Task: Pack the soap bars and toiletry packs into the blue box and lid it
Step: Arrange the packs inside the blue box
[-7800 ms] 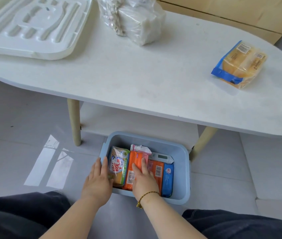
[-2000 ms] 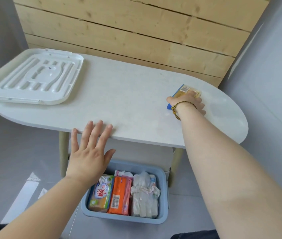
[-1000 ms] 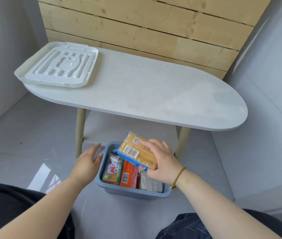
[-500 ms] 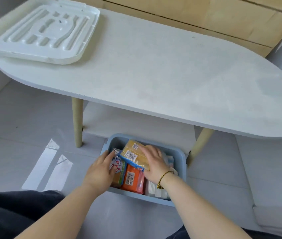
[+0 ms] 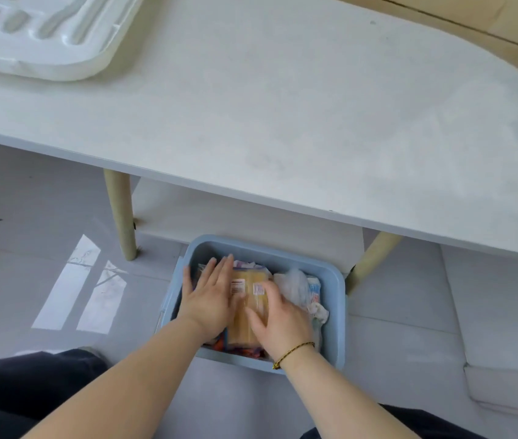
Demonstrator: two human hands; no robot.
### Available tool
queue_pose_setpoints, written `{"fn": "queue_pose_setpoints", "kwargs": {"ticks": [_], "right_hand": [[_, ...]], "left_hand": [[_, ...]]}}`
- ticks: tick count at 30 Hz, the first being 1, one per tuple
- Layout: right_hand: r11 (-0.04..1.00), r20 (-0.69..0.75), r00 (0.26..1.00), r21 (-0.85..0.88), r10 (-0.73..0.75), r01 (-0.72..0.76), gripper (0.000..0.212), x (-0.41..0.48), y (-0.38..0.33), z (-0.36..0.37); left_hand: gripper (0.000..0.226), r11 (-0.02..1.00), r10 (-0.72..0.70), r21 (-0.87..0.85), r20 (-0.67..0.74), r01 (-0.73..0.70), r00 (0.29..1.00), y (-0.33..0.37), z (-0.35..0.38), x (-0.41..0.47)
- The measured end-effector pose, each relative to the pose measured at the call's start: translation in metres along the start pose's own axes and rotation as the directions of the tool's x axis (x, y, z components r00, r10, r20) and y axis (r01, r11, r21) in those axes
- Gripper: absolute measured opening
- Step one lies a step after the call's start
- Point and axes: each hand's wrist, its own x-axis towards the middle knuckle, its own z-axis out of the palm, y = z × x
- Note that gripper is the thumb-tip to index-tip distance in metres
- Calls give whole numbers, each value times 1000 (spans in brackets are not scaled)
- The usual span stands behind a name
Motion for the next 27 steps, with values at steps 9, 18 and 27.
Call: {"fn": "queue_pose_setpoints", "kwargs": {"ticks": [9,18,27], "right_hand": [[995,48,998,-95,26,-22,60,2,0,16],[995,106,994,84,37,-46,59,7,4,18],[982,131,982,113,137,-153,69,-2,6,6]], "left_hand": [[62,986,93,138,34,-96,995,0,2,16],[71,979,-11,200,-67,24,998,7,10,17],[57,986,-41,153,-126,60,991,-20,-3,-3]]}}
